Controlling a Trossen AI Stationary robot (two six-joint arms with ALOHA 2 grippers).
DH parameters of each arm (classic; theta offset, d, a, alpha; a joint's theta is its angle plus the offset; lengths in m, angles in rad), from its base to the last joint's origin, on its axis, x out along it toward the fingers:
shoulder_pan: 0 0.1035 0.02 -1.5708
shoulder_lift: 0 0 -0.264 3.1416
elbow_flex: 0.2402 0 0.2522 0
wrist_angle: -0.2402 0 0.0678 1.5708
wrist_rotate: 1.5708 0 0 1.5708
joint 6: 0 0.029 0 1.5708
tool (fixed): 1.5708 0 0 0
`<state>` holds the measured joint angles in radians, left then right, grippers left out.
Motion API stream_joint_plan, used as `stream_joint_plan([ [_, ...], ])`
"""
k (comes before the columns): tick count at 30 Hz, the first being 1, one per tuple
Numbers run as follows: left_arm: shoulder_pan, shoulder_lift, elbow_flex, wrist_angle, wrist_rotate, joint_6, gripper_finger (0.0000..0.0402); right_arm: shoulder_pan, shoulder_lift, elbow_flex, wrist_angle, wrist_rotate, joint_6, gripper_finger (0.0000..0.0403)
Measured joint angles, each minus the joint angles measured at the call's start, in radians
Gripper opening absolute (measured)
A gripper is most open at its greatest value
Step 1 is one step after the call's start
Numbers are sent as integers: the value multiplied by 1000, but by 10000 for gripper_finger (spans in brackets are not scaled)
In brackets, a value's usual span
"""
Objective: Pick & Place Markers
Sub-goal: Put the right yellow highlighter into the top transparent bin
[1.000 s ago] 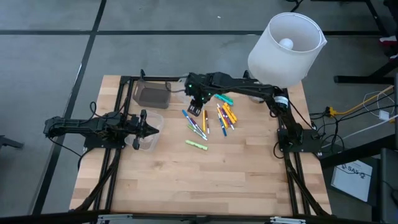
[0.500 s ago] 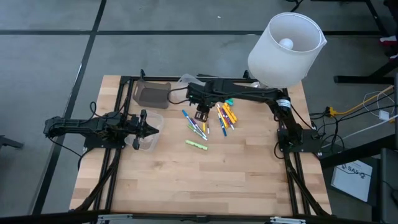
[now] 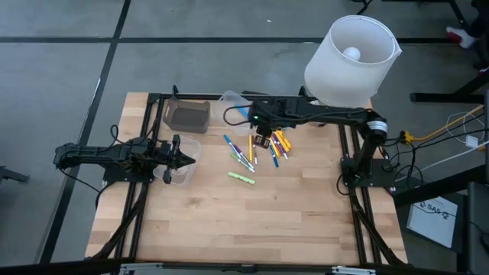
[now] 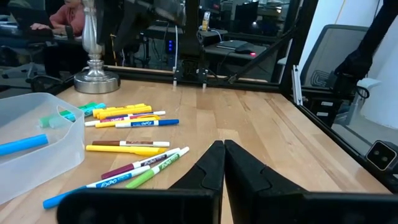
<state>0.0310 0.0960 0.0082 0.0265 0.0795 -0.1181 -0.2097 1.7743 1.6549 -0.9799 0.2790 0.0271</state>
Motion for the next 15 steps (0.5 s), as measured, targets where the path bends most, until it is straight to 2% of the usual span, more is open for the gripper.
stream_joint_plan([
  [7, 0, 0, 0, 0, 0, 0, 6, -22, -110, -269, 168, -1, -9, 132],
  [15, 0, 0, 0, 0, 0, 0, 6, -52, -123, -421, 292, 2, -13, 132],
])
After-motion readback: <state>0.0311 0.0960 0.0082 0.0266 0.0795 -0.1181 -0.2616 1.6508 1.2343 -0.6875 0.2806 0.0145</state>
